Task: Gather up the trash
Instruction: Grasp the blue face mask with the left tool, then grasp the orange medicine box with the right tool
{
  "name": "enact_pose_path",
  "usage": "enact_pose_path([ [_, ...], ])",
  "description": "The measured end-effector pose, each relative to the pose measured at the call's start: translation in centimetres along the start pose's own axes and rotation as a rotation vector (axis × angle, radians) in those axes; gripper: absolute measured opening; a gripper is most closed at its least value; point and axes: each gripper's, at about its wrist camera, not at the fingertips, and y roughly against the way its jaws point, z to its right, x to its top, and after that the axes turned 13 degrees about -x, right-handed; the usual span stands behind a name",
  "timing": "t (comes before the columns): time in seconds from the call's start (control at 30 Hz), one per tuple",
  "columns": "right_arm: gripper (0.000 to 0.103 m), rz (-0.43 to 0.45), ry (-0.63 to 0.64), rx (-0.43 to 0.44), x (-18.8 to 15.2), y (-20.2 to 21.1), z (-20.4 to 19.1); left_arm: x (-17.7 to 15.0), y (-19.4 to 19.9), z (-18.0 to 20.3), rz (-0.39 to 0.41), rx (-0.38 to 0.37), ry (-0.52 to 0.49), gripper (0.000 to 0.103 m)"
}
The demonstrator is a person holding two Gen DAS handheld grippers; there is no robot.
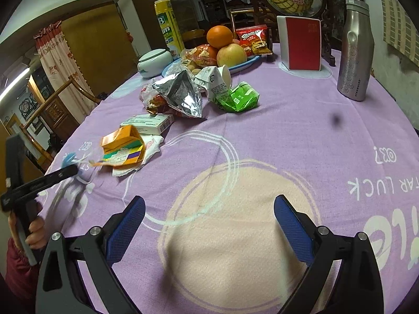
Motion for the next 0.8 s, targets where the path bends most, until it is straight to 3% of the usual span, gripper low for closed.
enact_pose_path([
  [0.13,0.097,0.01,0.015,0.025,-0.1,0.2,-0.4,-1.1,2.5,-0.1,0.048,0.011,0.017,0.062],
  [0.3,0.097,0.056,0.077,0.09,0.2,0.4,-2.4,-1.5,3.1,-0.5,0.078,0.124,-0.01,0.062],
  [0.43,0.097,0.011,0.164,0.143,3.5,-1.2,-6.0,-0.9,2.6,-1.2,0.071,0.119,0.016,0.062],
  [0.6,0.097,0.005,0.24,0.205,8.3,-4.7,-11.4,-1.0,2.9,-3.0,0.065,0.025,0.099,0.062],
  [0.7,0.086,-0.026,0.245,0.236,9.2,-7.2,-13.9,-1.2,4.0,-3.7,0.111,-0.001,0.128,0.062],
  [0.8,0.077,-0.059,0.283,0.253,8.7,-8.8,-15.9,-1.2,5.1,-4.1,0.159,0.022,0.14,0.062],
])
